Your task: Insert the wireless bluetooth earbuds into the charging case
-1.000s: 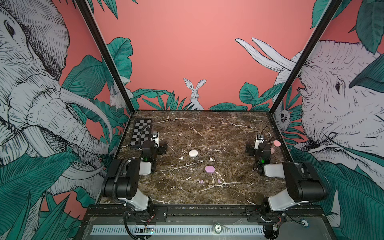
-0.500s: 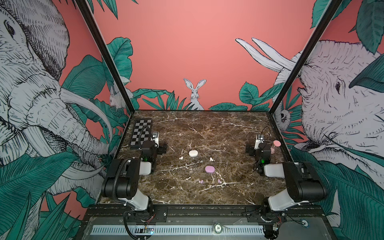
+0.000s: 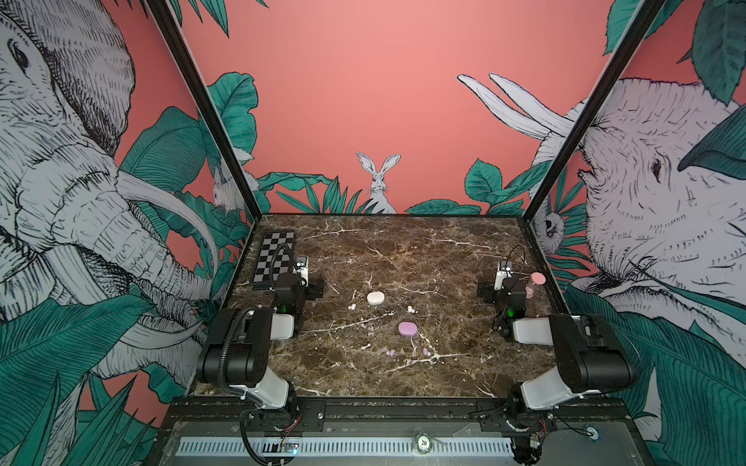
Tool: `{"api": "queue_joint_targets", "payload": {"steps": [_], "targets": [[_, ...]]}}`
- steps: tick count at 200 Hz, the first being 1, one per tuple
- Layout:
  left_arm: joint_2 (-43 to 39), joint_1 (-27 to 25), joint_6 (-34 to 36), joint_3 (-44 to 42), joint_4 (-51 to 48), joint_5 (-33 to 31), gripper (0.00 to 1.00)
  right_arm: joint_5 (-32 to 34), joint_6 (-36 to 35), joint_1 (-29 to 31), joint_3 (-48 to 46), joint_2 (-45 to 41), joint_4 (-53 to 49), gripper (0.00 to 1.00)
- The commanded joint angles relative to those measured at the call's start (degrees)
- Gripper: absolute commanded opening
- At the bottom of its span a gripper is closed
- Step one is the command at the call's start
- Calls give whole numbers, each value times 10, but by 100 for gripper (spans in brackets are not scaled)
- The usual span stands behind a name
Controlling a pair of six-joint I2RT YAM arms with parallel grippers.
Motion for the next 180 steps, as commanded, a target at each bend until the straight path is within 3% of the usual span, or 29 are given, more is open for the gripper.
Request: {"api": "queue_joint_targets", "payload": {"steps": [1, 41, 52, 71, 81, 101, 121, 135, 148, 164, 180], "targets": [[-6, 5, 1, -3, 11, 6, 99, 0, -1, -1, 3, -7, 10, 98], [-8, 5, 1, -4, 11, 6, 99, 0, -1, -1, 2, -7, 15, 98], [-12, 3, 6, 9, 6, -4, 99, 34, 11, -1, -1, -29, 17, 98], [-55, -2, -7, 90, -187, -48, 99, 84, 31, -1, 20, -129, -116, 98], [-70, -3, -7, 119, -241, -49, 99, 89, 54, -1, 40, -171, -179, 98], [-107, -4, -75, 150, -270, -69, 99, 148, 178, -1, 84, -244, -300, 98], [-137, -3, -181, 195, -317, -80, 99, 246, 378, -4, 135, -309, -475, 98], [-144, 3, -291, 243, -408, -77, 99, 207, 418, -15, 147, -348, -525, 98], [-139, 10, -407, 310, -551, -72, 99, 205, 468, -16, 166, -378, -590, 98], [-128, 36, -365, 371, -616, 68, 99, 89, 390, -16, 158, -391, -530, 98], [-118, 39, -378, 420, -707, 81, 99, -14, 420, -15, 164, -372, -529, 98]]}}
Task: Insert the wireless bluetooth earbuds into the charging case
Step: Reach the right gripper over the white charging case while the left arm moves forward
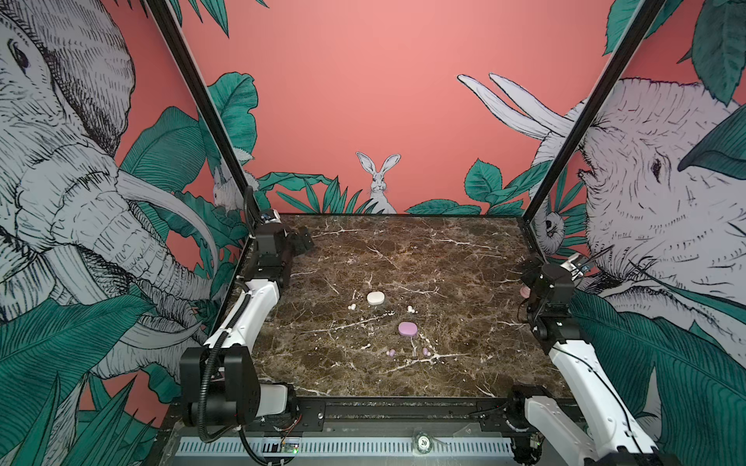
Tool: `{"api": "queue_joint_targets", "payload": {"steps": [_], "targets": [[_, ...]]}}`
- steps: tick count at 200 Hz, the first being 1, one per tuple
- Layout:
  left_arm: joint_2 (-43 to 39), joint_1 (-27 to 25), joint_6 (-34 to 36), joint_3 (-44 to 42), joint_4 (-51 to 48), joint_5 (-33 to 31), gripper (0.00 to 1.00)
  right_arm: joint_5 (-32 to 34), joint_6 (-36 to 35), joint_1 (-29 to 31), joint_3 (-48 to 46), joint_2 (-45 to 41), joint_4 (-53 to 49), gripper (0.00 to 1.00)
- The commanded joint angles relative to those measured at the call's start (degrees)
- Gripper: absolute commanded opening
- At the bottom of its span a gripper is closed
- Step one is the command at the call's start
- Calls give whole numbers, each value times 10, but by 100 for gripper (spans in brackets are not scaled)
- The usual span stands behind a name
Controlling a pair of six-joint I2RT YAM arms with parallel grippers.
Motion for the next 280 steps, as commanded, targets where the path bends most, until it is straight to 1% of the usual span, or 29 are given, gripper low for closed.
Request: {"api": "queue_joint_targets", "payload": {"steps": [1, 9, 15, 25, 31, 44, 58, 71, 81, 91, 103, 112, 125, 138, 153, 167, 172, 189, 211, 222, 240, 268, 280], "targets": [[5, 13, -74, 60, -200, 83, 99, -162, 48, 2, 7, 22, -37, 98], [-2, 12, -73, 59, -214, 105, 99, -208, 46, 8, 14, 34, -36, 98], [-17, 11, -84, 40, -206, 107, 99, -217, 48, 19, 26, 43, -56, 98], [-53, 13, -104, -9, -163, 116, 99, -208, 39, 48, 61, 57, -114, 98], [-78, 12, -109, -37, -136, 122, 99, -187, 26, 71, 86, 67, -154, 98], [-126, 12, -113, -75, -133, 100, 99, -146, 3, 131, 133, 87, -217, 98], [-157, 10, -109, -92, -171, 90, 99, -145, 4, 175, 174, 112, -261, 98], [-182, 0, -110, -110, -213, 68, 99, -182, 14, 202, 206, 142, -296, 98], [-207, -10, -108, -126, -238, 45, 99, -215, 8, 225, 229, 170, -319, 98], [-237, -25, -104, -142, -258, 11, 99, -221, 0, 255, 257, 201, -346, 98], [-265, -51, -87, -150, -266, -1, 99, -210, -14, 294, 296, 241, -386, 98], [-268, -80, -79, -140, -293, -16, 99, -202, -20, 317, 329, 269, -409, 98], [-264, -127, -69, -121, -341, -63, 99, -200, -24, 344, 367, 306, -432, 98], [-280, -162, -64, -129, -345, -109, 99, -207, -20, 362, 403, 340, -444, 98], [-308, -175, -65, -158, -323, -115, 99, -225, -22, 374, 440, 385, -473, 98], [-320, -177, -74, -177, -319, -117, 99, -229, -18, 382, 484, 422, -514, 98], [-322, -178, -76, -184, -318, -116, 99, -226, -17, 388, 496, 448, -525, 98], [-326, -182, -98, -213, -319, -116, 99, -215, 5, 403, 538, 490, -556, 98], [-351, -187, -117, -261, -289, -104, 99, -234, 30, 419, 592, 546, -585, 98], [-364, -188, -113, -272, -280, -103, 99, -241, 30, 430, 614, 570, -585, 98], [-375, -187, -99, -275, -290, -127, 99, -246, 34, 445, 652, 605, -592, 98], [-380, -188, -81, -296, -277, -122, 99, -259, 41, 461, 708, 659, -603, 98], [-381, -188, -79, -306, -269, -120, 99, -255, 46, 465, 734, 682, -612, 98]]}}
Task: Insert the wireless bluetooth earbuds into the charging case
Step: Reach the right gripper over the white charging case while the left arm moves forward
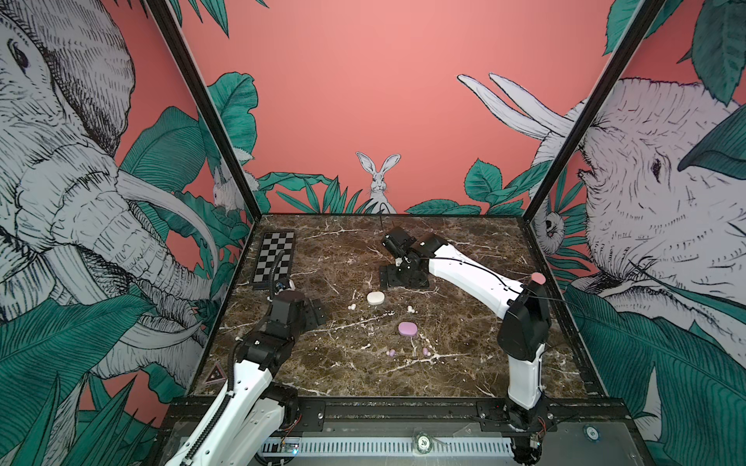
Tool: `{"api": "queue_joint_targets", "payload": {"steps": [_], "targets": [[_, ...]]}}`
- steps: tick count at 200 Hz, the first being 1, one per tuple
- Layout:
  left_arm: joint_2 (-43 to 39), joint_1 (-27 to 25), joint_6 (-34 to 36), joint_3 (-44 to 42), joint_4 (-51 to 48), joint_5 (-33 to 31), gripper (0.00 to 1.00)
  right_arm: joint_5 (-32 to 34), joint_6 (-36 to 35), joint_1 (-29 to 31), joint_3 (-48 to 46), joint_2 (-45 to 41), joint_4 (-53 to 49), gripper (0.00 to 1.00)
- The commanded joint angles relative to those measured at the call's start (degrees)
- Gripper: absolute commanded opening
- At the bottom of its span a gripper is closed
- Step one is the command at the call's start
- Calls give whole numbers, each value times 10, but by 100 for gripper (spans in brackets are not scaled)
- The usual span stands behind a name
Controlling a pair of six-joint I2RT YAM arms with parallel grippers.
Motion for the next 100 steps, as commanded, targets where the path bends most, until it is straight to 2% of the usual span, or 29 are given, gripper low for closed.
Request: {"api": "queue_joint_targets", "payload": {"steps": [1, 64, 100], "targets": [[-4, -3, 8, -25, 17, -10, 99, -3, 16, 10, 48, 35, -34, 98], [18, -4, 22, -43, 55, 10, 99, 22, -4, 35, 220, 179, -114, 98], [44, -7, 27, -47, 73, 26, 99, 14, -3, 37, 237, 217, -110, 94]]}}
